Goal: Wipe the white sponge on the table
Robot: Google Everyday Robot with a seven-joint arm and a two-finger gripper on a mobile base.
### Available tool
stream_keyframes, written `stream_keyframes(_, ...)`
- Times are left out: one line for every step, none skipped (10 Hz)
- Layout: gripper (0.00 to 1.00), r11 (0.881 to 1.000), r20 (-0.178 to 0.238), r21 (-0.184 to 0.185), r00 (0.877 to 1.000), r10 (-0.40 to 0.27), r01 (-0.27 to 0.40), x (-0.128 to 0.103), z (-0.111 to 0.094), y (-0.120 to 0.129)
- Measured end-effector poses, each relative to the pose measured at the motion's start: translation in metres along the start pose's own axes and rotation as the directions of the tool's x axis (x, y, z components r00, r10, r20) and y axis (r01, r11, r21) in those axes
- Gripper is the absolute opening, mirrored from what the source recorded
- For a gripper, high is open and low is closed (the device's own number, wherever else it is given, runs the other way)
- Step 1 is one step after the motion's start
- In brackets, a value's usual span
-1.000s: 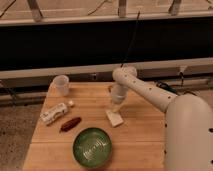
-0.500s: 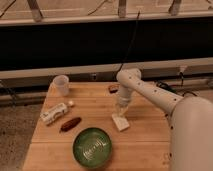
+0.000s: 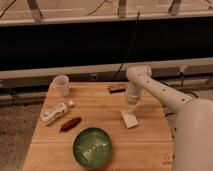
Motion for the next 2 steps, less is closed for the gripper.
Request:
stream_keyframes(0.00,1.000,-0.015,0.002,1.000,0.014,-0.014,0.0095,-0.0020,-0.0030)
stream_keyframes(0.00,1.000,-0.025,0.004,0.999,0.024,-0.024,0.0157,-0.0031,-0.0063)
